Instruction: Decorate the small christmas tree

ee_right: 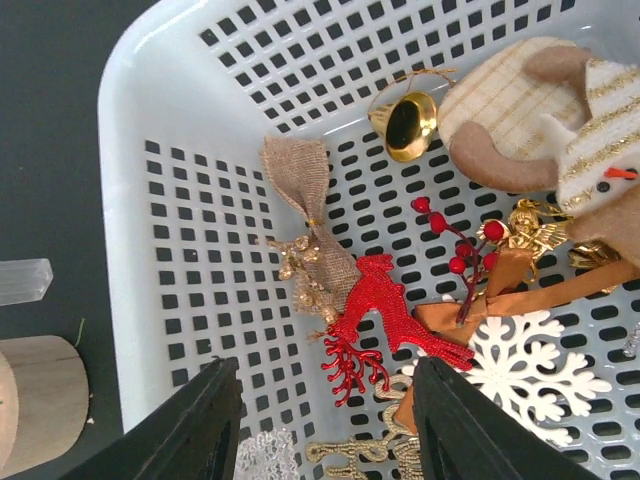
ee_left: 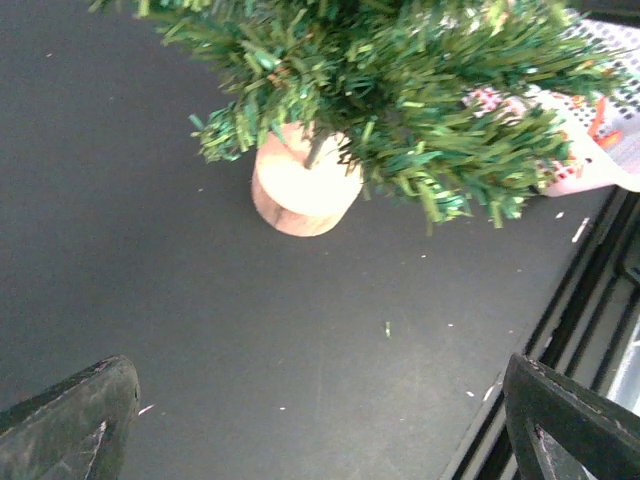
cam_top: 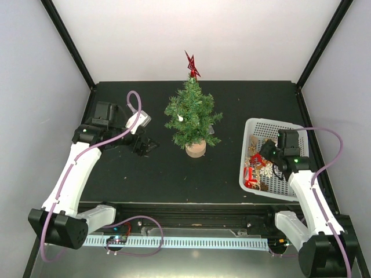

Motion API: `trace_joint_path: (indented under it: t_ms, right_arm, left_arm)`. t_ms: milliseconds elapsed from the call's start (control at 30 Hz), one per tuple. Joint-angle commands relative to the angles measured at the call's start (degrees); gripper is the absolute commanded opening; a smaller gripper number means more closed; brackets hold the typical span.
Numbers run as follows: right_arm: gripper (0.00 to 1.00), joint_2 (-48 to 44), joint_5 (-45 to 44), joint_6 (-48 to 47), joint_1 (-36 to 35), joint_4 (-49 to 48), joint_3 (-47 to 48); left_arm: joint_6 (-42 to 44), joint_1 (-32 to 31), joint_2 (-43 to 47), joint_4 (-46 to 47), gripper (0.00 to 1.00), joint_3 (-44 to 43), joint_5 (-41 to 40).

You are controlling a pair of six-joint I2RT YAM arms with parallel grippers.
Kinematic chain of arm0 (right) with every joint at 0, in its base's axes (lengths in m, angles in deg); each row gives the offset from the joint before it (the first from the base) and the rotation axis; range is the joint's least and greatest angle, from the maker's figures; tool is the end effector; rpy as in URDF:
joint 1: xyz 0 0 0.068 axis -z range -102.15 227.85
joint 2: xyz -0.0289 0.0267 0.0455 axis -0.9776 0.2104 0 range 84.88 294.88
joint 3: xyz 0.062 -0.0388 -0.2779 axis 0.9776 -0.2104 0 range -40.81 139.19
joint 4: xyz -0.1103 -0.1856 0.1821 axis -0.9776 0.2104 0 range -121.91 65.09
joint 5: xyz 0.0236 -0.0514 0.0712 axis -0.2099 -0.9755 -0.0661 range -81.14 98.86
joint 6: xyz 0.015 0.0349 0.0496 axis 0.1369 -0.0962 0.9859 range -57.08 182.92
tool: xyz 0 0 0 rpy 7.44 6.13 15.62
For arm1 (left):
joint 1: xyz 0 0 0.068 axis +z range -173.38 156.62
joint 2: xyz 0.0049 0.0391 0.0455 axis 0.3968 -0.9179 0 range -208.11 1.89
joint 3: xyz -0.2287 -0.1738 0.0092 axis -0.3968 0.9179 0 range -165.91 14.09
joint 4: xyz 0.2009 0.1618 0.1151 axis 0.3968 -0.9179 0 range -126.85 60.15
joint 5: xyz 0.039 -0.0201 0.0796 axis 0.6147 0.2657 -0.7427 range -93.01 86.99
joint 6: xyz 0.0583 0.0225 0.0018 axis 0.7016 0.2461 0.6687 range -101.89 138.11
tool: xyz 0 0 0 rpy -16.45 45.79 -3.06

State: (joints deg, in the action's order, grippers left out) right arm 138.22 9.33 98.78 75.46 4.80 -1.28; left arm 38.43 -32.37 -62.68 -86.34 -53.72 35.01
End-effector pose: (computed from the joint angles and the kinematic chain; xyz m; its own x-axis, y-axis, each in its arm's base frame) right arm 0.2045 0.0089 0.2379 -0.6525 0.5589 -0.5118 0.4136 0.8285 0.3776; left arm 0.2230 -0.0649 0.3511 -0.5731 0.3676 -0.7324 0.7316 0.6322 -0.2552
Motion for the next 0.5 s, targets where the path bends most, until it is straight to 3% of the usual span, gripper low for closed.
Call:
trace_joint_path:
  t_ms: [0, 200, 467]
  right_arm:
    - [0.49, -1.6, 2.4, -1.0, -0.4, -1.3, -1.9]
    - [0.46, 0.9, 6.1, 1.2, -0.4, -0.2, -4.7]
    - [0.46, 8.0, 6.4, 4.8, -0.4, 0.7, 0.0]
  left_arm:
    - [-0.6, 0.4, -1.6, 0.3, 0.99, -1.6, -5.2]
    - [-0.3, 0.3, -8.1, -2.2, 0.99, -6.5, -5.8]
    - [1.2, 0.2, -22.3, -6.8, 0.99, -14.5, -2.6]
